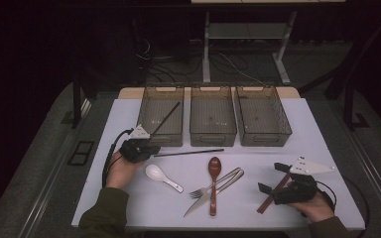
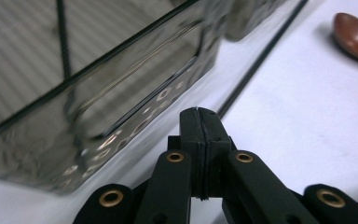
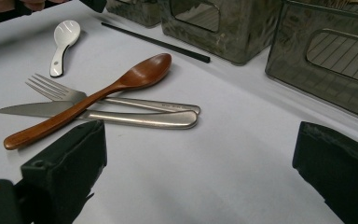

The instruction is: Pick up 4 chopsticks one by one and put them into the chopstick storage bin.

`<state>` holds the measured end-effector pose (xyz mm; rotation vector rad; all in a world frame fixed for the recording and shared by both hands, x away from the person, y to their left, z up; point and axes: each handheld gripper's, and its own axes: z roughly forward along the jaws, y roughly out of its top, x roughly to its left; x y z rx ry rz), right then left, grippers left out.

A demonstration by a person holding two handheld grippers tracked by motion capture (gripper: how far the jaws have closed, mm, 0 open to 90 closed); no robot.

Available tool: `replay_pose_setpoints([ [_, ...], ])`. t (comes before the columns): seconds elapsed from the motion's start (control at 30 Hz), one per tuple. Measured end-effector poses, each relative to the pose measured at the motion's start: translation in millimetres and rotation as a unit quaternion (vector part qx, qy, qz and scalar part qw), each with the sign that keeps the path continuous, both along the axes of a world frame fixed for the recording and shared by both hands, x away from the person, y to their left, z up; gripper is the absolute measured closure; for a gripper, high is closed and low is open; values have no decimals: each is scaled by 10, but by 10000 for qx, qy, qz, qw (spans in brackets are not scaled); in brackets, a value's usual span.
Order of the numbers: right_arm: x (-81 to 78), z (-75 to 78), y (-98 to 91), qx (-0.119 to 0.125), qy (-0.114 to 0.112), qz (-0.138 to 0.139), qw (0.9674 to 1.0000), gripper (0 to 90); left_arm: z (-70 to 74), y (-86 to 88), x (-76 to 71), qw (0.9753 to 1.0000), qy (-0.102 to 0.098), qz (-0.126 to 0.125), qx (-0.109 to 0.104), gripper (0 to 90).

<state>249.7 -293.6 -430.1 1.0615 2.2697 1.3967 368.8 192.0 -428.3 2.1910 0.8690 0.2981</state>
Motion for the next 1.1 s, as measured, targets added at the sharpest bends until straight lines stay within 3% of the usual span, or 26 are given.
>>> replay_pose_setpoints([
  [0.23,3,-5,3,-22,27,0,10000,30,-106,52,59,9997,197,134,16,892],
  [1.0,1,0,-1,-7,17,-6,10000,30,-144,25,37,9990,404,68,168,892],
  [1.1,2,2,-8,-6,7,-17,10000,30,-127,9,18,9992,353,42,202,892],
])
